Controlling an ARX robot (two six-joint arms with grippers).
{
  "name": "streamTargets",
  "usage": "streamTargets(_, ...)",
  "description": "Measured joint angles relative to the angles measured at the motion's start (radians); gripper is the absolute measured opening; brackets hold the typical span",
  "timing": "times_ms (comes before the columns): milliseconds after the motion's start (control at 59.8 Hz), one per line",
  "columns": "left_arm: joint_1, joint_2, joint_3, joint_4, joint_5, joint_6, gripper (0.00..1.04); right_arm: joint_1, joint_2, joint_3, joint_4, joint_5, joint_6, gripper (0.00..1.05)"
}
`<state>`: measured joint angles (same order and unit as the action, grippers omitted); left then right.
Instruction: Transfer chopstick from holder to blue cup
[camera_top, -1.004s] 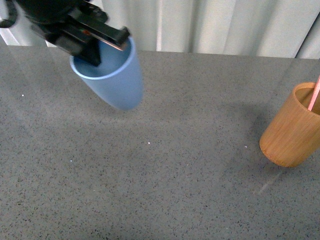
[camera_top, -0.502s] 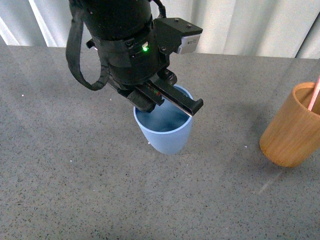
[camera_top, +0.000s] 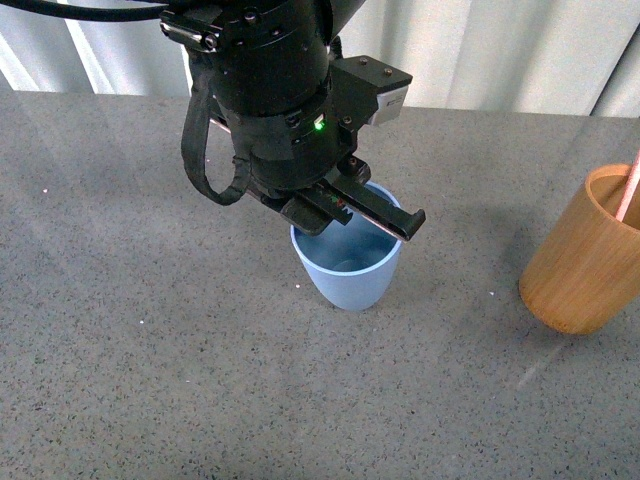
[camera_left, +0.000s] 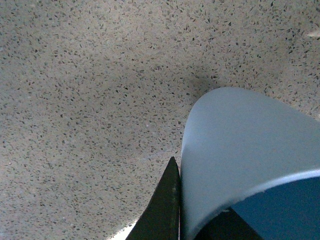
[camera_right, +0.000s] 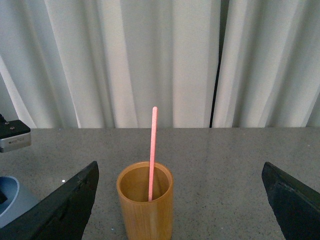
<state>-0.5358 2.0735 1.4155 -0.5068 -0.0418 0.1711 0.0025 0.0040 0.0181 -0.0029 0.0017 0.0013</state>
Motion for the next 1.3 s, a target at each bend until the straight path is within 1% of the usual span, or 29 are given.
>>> streamTargets(552,-0.043,0.015,-0.022,0.007,-0.008,-0.043,0.04,0.0,0.0,0.0,0.0,0.0,0.0,0.95)
streamTargets(585,-0.044,0.015,-0.022,0.004,-0.007,-0.043,0.08,0.0,0.0,0.0,0.0,0.0,0.0,0.95)
streamTargets(669,-0.051,0.015,-0.022,-0.003,-0.003,-0.047,0.22,0.0,0.0,0.0,0.0,0.0,0.0,0.95)
streamTargets(753,-0.054,0.015,-0.018,-0.009,-0.004,-0.05,0.33,0.0,0.0,0.0,0.0,0.0,0.0,0.95)
streamTargets(786,-0.054,0.015,-0.011,-0.01,-0.006,-0.051,0.4,0.0,0.0,0.0,0.0,0.0,0.0,0.95)
streamTargets(820,-0.054,0.015,-0.008,-0.012,-0.006,-0.051,0.43,0.0,0.0,0.0,0.0,0.0,0.0,0.95)
streamTargets(886,-0.053,0.014,0.003,-0.014,-0.007,-0.055,0.54,0.0,0.0,0.0,0.0,0.0,0.0,0.95)
streamTargets(1004,-0.043,0.008,0.015,-0.016,-0.008,-0.066,0.7,0.0,0.0,0.0,0.0,0.0,0.0,0.95)
streamTargets(1054,-0.035,0.0,0.015,-0.017,-0.007,-0.069,0.79,0.0,0.0,0.0,0.0,0.0,0.0,0.95)
streamTargets(1087,-0.032,-0.003,0.015,-0.018,-0.007,-0.069,0.83,0.0,0.0,0.0,0.0,0.0,0.0,0.95)
streamTargets(1171,-0.018,-0.024,0.015,-0.018,-0.006,-0.071,0.97,0.0,0.0,0.0,0.0,0.0,0.0,0.95)
streamTargets(1204,-0.011,-0.035,0.015,-0.018,-0.006,-0.071,1.0,0.0,0.0,0.0,0.0,0.0,0.0,0.95)
streamTargets(1305,0.011,-0.07,0.013,-0.018,-0.008,-0.071,0.97,0.0,0.0,0.0,0.0,0.0,0.0,0.95)
